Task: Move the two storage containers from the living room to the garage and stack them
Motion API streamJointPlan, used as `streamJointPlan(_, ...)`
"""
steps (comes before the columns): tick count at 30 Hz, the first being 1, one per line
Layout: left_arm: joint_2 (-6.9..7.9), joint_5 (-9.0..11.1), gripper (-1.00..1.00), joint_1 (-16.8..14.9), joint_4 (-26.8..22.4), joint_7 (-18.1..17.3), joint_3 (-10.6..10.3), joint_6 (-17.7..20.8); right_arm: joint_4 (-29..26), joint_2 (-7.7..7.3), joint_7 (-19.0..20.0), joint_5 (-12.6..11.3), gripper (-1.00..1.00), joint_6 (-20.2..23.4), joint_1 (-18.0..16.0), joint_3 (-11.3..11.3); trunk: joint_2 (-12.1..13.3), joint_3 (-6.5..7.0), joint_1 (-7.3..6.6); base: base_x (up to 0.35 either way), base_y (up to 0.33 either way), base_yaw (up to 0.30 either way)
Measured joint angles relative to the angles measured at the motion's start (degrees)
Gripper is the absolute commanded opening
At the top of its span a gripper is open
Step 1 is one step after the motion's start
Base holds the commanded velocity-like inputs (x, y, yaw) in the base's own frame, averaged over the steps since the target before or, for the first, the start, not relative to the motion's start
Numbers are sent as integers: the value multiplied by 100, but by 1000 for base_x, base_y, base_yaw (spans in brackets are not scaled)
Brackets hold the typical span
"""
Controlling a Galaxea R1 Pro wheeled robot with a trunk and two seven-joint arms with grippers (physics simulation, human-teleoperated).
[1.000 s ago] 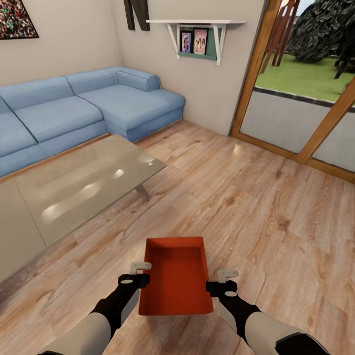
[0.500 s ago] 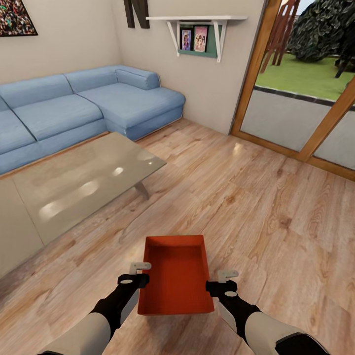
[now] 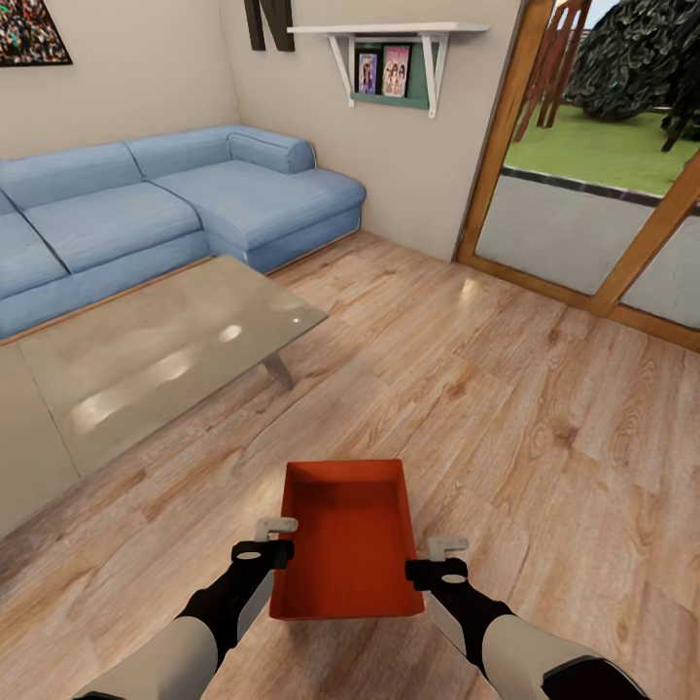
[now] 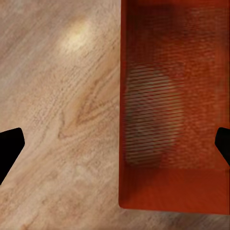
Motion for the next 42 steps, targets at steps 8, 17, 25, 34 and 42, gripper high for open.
streamJointPlan(8,3,0,100,0,-2,0,0,-5,-68,24,2,5,100,34,0,-1,-321,-144,176,0,0,0)
streamJointPlan(17,1,0,100,0,3,0,0,-4,-97,35,2,4,100,-4,0,-5,-682,-305,373,0,0,0)
streamJointPlan(25,9,3,100,0,-2,0,0,-6,-204,67,2,12,100,-60,0,-2,-1003,-449,549,0,0,0)
streamJointPlan(34,19,7,100,0,-2,0,0,-6,-408,46,4,13,100,-73,0,-8,-1364,-610,747,0,0,0)
streamJointPlan(42,19,9,100,0,-2,0,0,-14,-414,45,4,12,100,-70,0,-8,-1685,-754,923,0,0,0)
